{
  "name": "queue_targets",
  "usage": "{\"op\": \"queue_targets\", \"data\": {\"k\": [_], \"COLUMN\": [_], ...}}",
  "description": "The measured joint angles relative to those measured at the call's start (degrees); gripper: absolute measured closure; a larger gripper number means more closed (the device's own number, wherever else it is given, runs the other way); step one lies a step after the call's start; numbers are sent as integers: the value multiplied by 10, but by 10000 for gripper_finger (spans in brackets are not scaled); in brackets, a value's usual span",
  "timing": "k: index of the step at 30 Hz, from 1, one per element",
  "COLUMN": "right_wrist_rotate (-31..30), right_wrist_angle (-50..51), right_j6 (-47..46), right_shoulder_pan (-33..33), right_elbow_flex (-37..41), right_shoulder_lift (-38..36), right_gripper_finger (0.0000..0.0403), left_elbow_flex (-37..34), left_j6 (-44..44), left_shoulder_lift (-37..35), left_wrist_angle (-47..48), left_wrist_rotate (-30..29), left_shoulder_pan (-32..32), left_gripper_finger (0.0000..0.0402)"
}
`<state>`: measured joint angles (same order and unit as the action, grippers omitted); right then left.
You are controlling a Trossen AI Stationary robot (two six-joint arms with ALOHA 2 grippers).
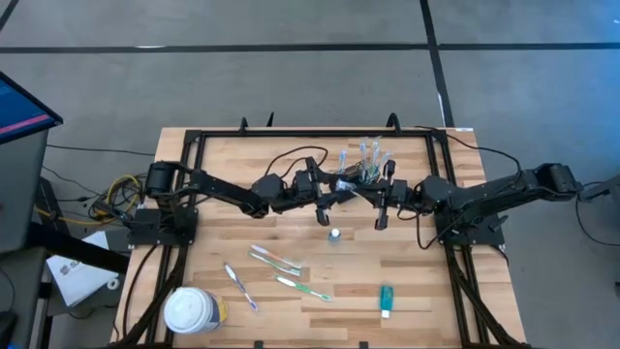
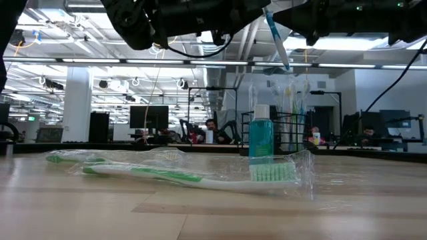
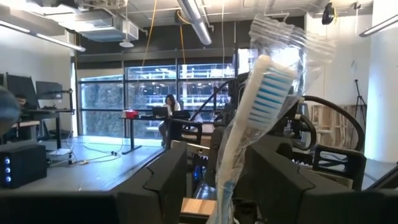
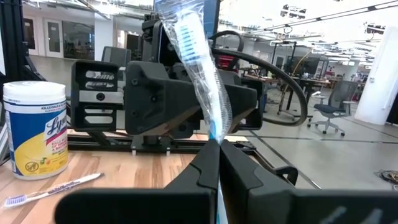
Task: Pick & Place toothbrushing station
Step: Put the blue toothbrush into the mesh organizer
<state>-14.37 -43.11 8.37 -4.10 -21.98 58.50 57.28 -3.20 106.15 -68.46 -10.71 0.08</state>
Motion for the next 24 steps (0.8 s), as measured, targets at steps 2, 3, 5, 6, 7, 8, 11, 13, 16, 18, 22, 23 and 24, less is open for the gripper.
{"op": "queue_targets", "data": {"k": [2, 3, 5, 6, 7, 8, 11, 13, 16, 18, 22, 23, 24], "right_wrist_rotate": [0, 0, 0, 0, 0, 0, 0, -1, -3, -3, -4, -4, -5], "right_wrist_angle": [0, 1, 3, 5, 6, 7, 7, 9, 22, 31, 36, 38, 39], "right_j6": [-3, -3, -3, -3, -3, -3, -3, -4, -4, -5, -15, -15, -15], "right_shoulder_pan": [0, 0, 0, 0, 0, 0, 0, 0, 0, 0, 6, 8, 9], "right_elbow_flex": [0, 0, 0, 0, 0, 0, 0, 0, 0, -1, -1, -1, 0], "right_shoulder_lift": [0, 0, 0, 0, 0, 0, 0, 0, 0, -1, -1, -1, 0], "right_gripper_finger": [403, 403, 403, 403, 403, 403, 403, 403, 403, 403, 400, 396, 391], "left_elbow_flex": [0, 0, 0, 0, 0, 0, 0, 0, 0, 0, -1, -1, -1], "left_j6": [0, 0, 0, 0, 0, 0, 0, -1, -22, -26, -26, -26, -26], "left_shoulder_lift": [0, 0, 0, 0, 0, 0, 0, 0, 0, 0, 0, 0, 0], "left_wrist_angle": [0, 0, 0, 1, 1, 1, 0, 1, 3, 6, 10, 10, 10], "left_wrist_rotate": [0, 0, 1, 6, 10, 12, 13, 13, 14, 14, 12, 12, 11], "left_shoulder_pan": [0, 0, 0, 0, 0, 0, 0, 0, 0, 0, 0, 1, 1], "left_gripper_finger": [244, 246, 256, 263, 271, 282, 321, 352, 390, 390, 395, 396, 395]}}
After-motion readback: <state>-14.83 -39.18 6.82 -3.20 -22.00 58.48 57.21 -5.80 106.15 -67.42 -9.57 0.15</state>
